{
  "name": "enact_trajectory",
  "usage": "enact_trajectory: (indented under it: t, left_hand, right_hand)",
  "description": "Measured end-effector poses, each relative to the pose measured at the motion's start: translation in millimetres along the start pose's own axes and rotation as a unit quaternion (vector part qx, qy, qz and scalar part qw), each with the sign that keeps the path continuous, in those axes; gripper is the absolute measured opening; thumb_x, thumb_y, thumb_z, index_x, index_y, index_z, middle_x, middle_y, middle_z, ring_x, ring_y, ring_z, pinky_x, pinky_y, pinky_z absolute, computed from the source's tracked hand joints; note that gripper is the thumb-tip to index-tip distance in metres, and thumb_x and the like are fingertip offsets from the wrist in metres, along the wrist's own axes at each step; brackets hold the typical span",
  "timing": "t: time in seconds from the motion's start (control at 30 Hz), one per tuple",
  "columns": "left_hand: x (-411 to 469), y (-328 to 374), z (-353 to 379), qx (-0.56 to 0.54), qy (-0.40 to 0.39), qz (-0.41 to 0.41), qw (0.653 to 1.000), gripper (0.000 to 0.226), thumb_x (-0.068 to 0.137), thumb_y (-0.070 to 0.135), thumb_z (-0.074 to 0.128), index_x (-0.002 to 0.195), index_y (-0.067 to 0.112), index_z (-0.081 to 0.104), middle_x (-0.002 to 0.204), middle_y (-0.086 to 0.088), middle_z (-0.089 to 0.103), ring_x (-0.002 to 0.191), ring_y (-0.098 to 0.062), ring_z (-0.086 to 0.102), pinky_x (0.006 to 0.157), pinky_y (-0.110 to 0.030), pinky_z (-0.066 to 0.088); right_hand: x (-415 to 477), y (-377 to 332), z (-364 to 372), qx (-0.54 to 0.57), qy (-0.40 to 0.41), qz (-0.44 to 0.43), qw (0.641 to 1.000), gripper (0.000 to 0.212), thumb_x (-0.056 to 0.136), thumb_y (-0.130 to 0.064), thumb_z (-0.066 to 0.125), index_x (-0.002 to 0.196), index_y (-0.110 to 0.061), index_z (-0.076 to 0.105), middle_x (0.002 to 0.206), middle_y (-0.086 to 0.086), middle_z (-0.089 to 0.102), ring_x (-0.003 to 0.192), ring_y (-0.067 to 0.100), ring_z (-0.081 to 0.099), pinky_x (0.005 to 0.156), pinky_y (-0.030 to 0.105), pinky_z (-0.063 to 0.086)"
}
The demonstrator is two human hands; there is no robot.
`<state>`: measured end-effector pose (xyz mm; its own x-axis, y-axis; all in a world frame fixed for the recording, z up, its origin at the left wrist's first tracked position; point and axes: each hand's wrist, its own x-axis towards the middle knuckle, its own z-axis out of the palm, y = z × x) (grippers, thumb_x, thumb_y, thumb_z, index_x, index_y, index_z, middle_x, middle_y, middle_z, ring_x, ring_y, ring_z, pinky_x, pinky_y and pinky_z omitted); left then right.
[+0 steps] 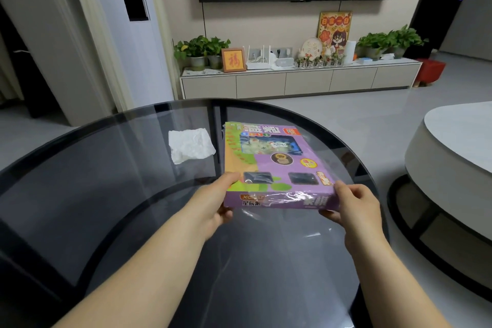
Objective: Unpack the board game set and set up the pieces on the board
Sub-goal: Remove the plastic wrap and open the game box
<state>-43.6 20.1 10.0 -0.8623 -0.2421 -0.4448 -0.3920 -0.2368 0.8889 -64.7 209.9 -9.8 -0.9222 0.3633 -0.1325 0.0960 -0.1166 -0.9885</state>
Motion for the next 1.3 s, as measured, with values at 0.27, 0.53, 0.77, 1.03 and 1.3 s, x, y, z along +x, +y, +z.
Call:
enact_trajectory:
  t: [0.27, 0.53, 0.77, 1.03, 1.3]
  left_hand:
    - [-6, 2, -16, 0.001, -0.041, 0.007, 0.999, 0.011, 0.086, 0.019, 0.058, 0.082, 0.009, 0.06, 0.066, -0.004, 0.068, 0.071, -0.017, 0.062, 0.045, -0.022, 0.054]
    - [-23, -4, -58, -0.017, -0.038, 0.007, 0.999, 0.013, 0.086, 0.018, 0.056, 0.083, 0.007, 0.062, 0.061, -0.005, 0.07, 0.07, -0.02, 0.064, 0.043, -0.022, 0.053]
    - [-40, -1, -92, -0.022, -0.041, 0.019, 0.999, 0.016, 0.087, 0.017, 0.053, 0.082, 0.006, 0.064, 0.062, -0.006, 0.07, 0.052, -0.013, 0.066, 0.043, -0.021, 0.052]
    - [-45, 3, -126, -0.026, -0.023, 0.046, 0.998, 0.018, 0.088, 0.016, 0.051, 0.08, 0.006, 0.064, 0.061, -0.005, 0.07, 0.05, -0.011, 0.065, 0.043, -0.02, 0.052]
    - [-38, 2, -152, -0.033, -0.005, 0.061, 0.998, 0.021, 0.086, 0.015, 0.051, 0.077, 0.005, 0.066, 0.064, -0.009, 0.07, 0.05, -0.013, 0.065, 0.043, -0.022, 0.052]
  right_hand:
    - [6, 1, -4, -0.017, -0.009, 0.014, 1.0, 0.024, 0.09, -0.007, 0.046, 0.066, -0.009, 0.046, 0.073, 0.005, 0.049, 0.064, 0.017, 0.052, 0.041, 0.023, 0.052]
    - [8, -1, -6, -0.011, -0.002, 0.032, 0.999, 0.017, 0.092, -0.012, 0.046, 0.076, -0.009, 0.049, 0.086, 0.005, 0.051, 0.074, 0.02, 0.058, 0.042, 0.024, 0.054]
    - [-3, -15, 11, -0.06, -0.132, 0.116, 0.983, 0.031, 0.092, -0.02, 0.052, 0.117, -0.001, 0.048, 0.115, 0.017, 0.049, 0.075, 0.029, 0.06, 0.065, 0.035, 0.057]
    - [6, -39, 45, -0.003, -0.04, 0.031, 0.999, 0.029, 0.086, 0.012, 0.046, 0.113, 0.005, 0.052, 0.067, 0.011, 0.051, 0.028, 0.004, 0.053, 0.033, 0.012, 0.043]
    - [45, -46, 82, 0.051, 0.023, 0.043, 0.997, 0.027, 0.082, 0.022, 0.036, 0.091, 0.003, 0.052, 0.102, 0.028, 0.055, 0.044, 0.02, 0.064, 0.043, 0.021, 0.053]
